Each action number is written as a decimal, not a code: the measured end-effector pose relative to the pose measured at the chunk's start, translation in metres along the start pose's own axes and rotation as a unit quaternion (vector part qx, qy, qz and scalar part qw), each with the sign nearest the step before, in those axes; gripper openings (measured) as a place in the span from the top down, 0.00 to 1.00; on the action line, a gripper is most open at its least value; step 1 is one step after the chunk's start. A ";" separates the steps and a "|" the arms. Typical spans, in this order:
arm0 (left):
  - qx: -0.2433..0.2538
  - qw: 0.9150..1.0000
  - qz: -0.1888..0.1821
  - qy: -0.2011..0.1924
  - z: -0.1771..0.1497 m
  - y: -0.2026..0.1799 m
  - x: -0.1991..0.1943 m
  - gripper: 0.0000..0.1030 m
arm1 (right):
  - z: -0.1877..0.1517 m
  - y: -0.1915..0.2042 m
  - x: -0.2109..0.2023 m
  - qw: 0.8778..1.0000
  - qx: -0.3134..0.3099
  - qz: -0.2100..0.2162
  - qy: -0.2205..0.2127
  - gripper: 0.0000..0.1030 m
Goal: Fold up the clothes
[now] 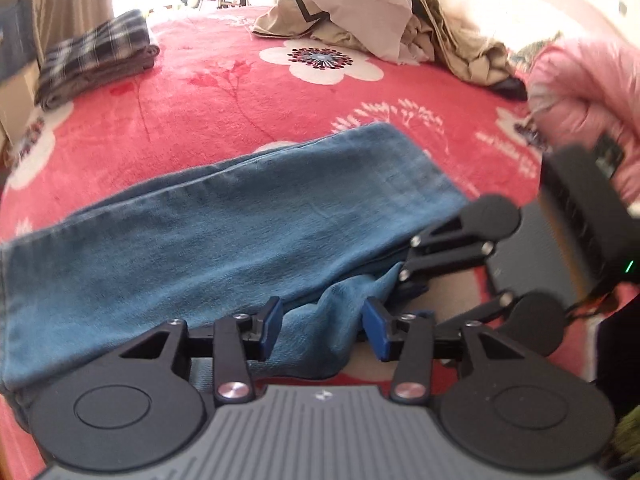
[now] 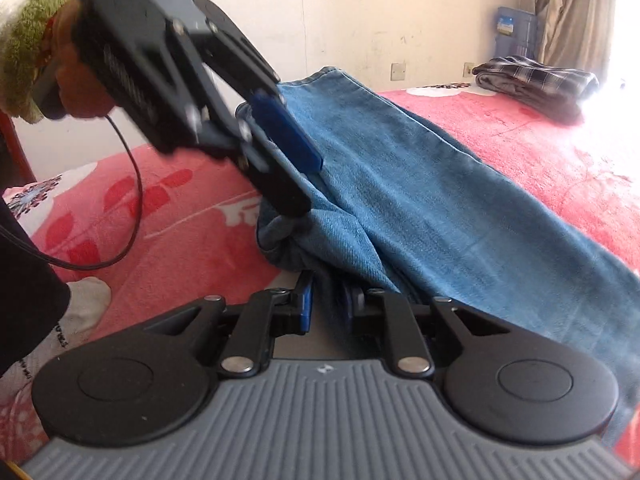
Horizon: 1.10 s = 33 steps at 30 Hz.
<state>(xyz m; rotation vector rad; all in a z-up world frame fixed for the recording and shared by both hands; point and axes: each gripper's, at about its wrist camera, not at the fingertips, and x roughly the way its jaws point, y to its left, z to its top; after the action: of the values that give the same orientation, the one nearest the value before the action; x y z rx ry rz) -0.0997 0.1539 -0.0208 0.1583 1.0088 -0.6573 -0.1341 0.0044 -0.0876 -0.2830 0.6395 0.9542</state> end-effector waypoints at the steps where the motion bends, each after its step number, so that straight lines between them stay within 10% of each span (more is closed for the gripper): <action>1: 0.005 1.000 0.003 0.004 0.000 -0.001 0.002 0.54 | -0.002 0.004 0.000 1.000 -0.007 -0.005 -0.002 0.86; 7: 0.085 0.995 0.034 0.043 -0.004 -0.022 0.025 0.54 | -0.008 0.023 -0.002 0.997 -0.073 -0.036 -0.019 0.96; 14: 0.013 0.999 -0.024 0.038 0.001 0.002 0.023 0.52 | -0.014 0.048 -0.005 0.982 -0.179 -0.054 -0.025 0.99; 21: 0.057 0.997 0.014 0.059 0.003 -0.004 0.040 0.51 | -0.017 0.057 -0.007 0.973 -0.218 -0.069 -0.021 0.99; 33: 0.079 0.995 0.038 0.040 0.001 -0.013 0.041 0.82 | -0.014 0.029 -0.030 0.996 -0.065 -0.062 -0.008 0.97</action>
<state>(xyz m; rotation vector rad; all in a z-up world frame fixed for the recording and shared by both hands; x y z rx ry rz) -0.0921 0.1251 -0.0519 0.3629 1.0227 -0.6653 -0.1754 -0.0063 -0.0786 -0.4251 0.5402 0.8791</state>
